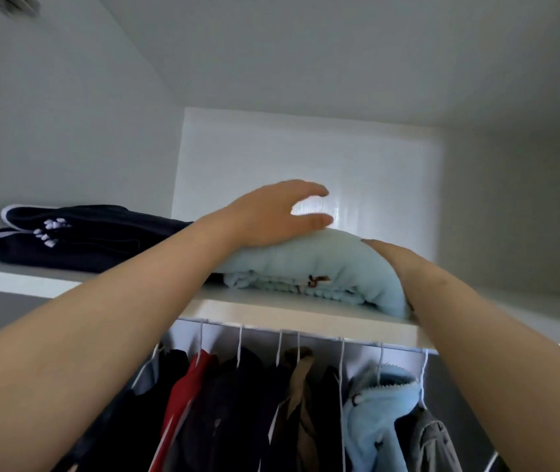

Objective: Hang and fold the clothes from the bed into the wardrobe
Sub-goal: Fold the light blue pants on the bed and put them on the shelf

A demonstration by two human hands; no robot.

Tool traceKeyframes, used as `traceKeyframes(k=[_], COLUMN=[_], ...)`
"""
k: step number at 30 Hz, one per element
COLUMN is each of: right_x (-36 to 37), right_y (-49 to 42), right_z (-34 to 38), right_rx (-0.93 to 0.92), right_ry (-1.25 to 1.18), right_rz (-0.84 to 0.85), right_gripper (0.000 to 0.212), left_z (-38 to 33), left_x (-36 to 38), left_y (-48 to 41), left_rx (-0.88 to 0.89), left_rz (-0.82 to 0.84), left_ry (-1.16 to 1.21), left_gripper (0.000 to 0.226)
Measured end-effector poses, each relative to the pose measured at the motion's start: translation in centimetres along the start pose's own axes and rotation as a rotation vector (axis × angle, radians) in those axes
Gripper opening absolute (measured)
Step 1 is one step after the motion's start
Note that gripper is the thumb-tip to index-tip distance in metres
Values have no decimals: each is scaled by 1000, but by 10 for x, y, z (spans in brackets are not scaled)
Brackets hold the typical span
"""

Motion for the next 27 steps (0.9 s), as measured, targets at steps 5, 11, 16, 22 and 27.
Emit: traceKeyframes(k=[5, 11, 16, 22, 27], right_x=[-23, 15, 14, 18, 16], right_y=[26, 53, 51, 49, 57], right_z=[2, 44, 44, 41, 40], right_rx=[-101, -490, -484, -402, -390], right_ry=[-341, -170, 90, 305, 288], right_rz=[-416, 73, 2, -59, -9], right_gripper=[43, 42, 56, 57, 55], left_z=[7, 13, 26, 33, 32], left_x=[42, 49, 43, 54, 52], left_y=[18, 11, 20, 27, 33], left_rx=[38, -30, -63, -160, -220], left_rz=[178, 184, 329, 212, 244], left_ry=[-186, -181, -34, -342, -295], left_gripper=[75, 80, 85, 73, 66])
Point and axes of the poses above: each hand's wrist, its own y-axis away from the middle knuckle, its own x-axis out of the palm, z = x × y, the point moved 6 cm from there along -y, towards the middle knuckle, and after that the axes turned 1 degree about -x, right-handed, at the moved point
